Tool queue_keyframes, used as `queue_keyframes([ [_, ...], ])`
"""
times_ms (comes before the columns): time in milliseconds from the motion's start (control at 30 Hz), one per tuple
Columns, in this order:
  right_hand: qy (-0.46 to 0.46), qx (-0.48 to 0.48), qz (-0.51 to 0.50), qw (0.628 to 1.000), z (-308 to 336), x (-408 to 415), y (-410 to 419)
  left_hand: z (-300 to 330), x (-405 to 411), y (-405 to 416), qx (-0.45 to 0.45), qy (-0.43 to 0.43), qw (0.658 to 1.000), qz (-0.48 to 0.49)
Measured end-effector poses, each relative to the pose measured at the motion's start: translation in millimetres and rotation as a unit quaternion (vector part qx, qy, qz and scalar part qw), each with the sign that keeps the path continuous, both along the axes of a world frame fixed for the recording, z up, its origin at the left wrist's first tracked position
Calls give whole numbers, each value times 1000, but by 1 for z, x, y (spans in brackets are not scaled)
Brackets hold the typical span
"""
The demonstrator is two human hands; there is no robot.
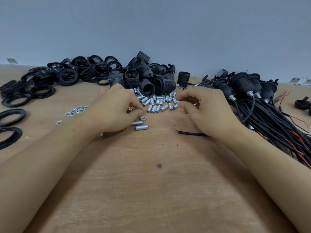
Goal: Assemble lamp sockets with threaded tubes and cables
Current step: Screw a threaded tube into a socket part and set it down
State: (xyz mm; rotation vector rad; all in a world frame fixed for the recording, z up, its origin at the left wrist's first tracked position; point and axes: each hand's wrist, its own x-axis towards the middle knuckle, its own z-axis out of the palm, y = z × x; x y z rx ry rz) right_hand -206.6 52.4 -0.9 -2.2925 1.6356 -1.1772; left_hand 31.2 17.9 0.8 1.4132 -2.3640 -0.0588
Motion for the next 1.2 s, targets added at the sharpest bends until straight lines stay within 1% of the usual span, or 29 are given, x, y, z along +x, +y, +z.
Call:
queue_keyframes([
  [200, -2, 9, 3, 1000, 2, 0, 2, 5, 7, 3, 25, -4, 999, -25],
  [300, 14, 15, 10, 1000, 3, 1, 3, 7, 9, 1, 29, -7, 999, -12],
  [367, 17, 17, 12, 1000, 3, 0, 4, 9, 11, 1, 26, -25, 999, 4],
  [467, 9, 20, 14, 1000, 4, 1, 5, 13, 10, 5, 2, -64, 998, 2],
  [533, -1, 25, 14, 1000, 3, 1, 4, 17, 10, 8, 2, -83, 997, 0],
  [633, -21, 29, 12, 999, 2, 0, 4, 25, 14, 11, 36, -77, 996, -5],
  [800, -39, 34, 8, 999, 0, 0, 3, 25, 15, 12, 43, -65, 997, -8],
  [867, -45, 40, 8, 998, 1, 1, 3, 21, 13, 10, 32, -58, 998, -9],
  [900, -53, 46, 11, 997, 1, 1, 4, 19, 13, 9, 12, -52, 999, -9],
  [933, -73, 56, 17, 996, 2, 2, 5, 17, 12, 9, -12, -33, 999, -11],
  [967, -110, 70, 28, 991, 4, 3, 6, 15, 10, 8, -33, 17, 999, -16],
  [1000, -163, 85, 46, 982, 5, 4, 8, 14, 7, 10, -44, 93, 994, -28],
  [1067, -284, 115, 97, 947, 9, 10, 13, 12, -2, 15, -30, 248, 966, -62],
  [1100, -332, 128, 124, 926, 11, 13, 15, 11, -7, 18, -15, 299, 951, -80],
  [1133, -364, 139, 148, 909, 12, 16, 17, 11, -12, 22, -1, 332, 938, -94],
  [1200, -398, 152, 180, 887, 14, 20, 21, 13, -18, 26, 32, 381, 917, -111],
])
